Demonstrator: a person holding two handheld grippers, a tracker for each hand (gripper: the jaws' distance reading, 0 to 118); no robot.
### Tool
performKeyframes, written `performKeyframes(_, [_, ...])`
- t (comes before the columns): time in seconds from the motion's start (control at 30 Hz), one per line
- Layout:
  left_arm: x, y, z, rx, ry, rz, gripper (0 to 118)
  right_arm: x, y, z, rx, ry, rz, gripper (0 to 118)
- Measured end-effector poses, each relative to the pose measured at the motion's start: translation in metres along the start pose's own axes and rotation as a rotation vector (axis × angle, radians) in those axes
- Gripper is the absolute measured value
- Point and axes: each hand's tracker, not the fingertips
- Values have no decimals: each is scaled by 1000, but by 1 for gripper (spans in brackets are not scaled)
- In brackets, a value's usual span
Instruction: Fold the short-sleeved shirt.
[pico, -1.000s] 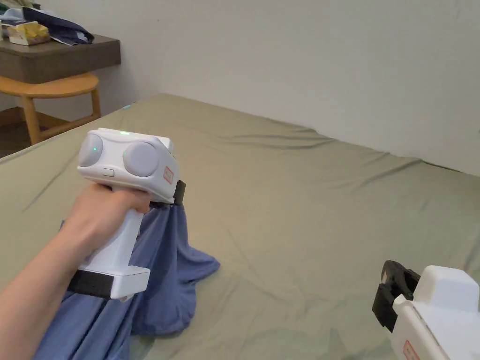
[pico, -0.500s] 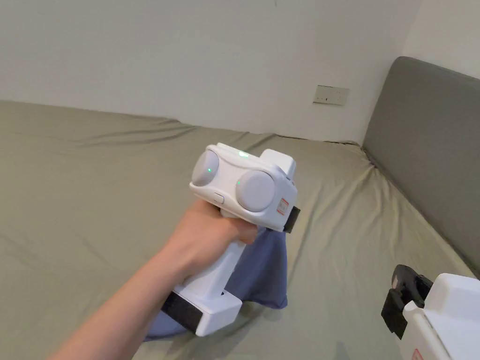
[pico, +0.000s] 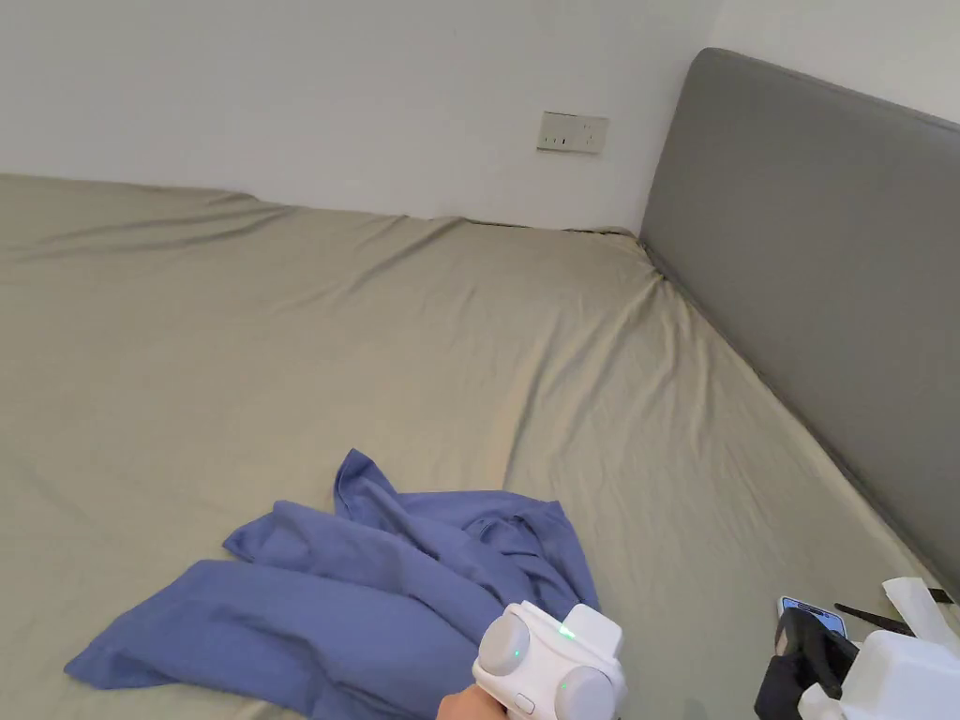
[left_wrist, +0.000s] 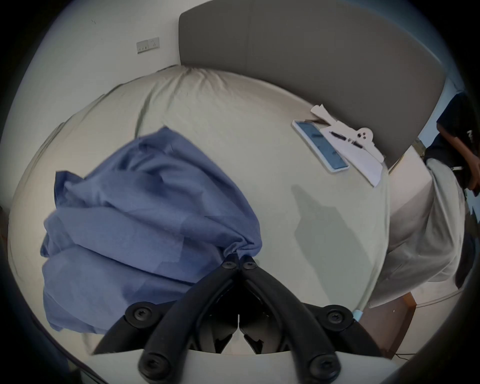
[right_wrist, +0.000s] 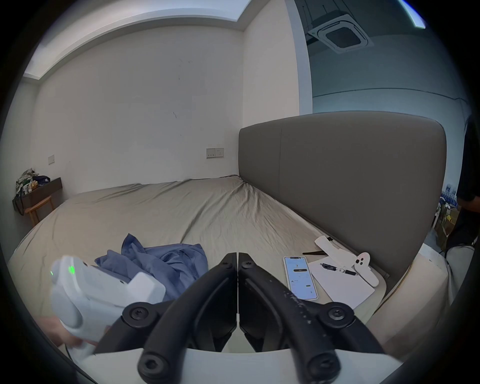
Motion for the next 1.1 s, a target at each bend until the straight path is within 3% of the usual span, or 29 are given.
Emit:
performKeyframes(0.1, [-8,-5,-1,24,-10,36,2,-1,0,-1,2,6,0,2])
performKeyframes(0.13, [-12,-5,8,78,1,51,17,-1,0,-1,6,11,0,2])
performKeyframes(0.17, [-16,-5,17,116,7,64,67,-2,1,0,14,19,0,2])
performKeyframes(0.2, [-22,-5,30,155,3,67,105,-2,3,0,27,25,2,2])
performKeyframes(0.23, [-34,-7,51,203,-34,88,118,-4,5,2,40,27,4,2])
performKeyframes(0.3, [-62,-13,102,275,-155,173,108,-6,8,5,78,46,5,2])
performKeyframes(0.33, [-78,-19,126,288,-238,253,109,-8,10,6,91,56,1,2])
performKeyframes(0.4, [-103,-44,182,511,-242,370,114,-14,13,9,126,78,1,2])
performKeyframes(0.53, [-129,-117,281,975,159,404,118,-28,13,18,190,119,20,2])
performKeyframes(0.6, [-132,-155,311,1101,421,382,118,-36,11,23,213,132,20,2])
performKeyframes(0.7, [-126,-200,331,1129,762,348,118,-47,5,30,242,158,22,2])
performKeyframes(0.8, [-125,-229,324,992,896,392,118,-59,-2,35,255,175,51,2])
performKeyframes(0.9, [-127,-252,308,901,812,484,117,-67,-10,39,251,190,58,2])
performKeyframes(0.93, [-127,-255,303,904,805,517,110,-69,-12,40,244,200,55,2])
performKeyframes(1.0, [-125,-259,297,898,778,522,55,-71,-15,40,238,201,56,2])
performKeyframes(1.03, [-125,-257,293,878,780,526,18,-72,-15,40,234,202,60,2])
performKeyframes(1.07, [-128,-255,291,860,790,527,0,-73,-15,40,233,202,62,2])
performKeyframes(1.1, [-131,-256,292,857,800,528,0,-74,-15,40,232,203,63,2])
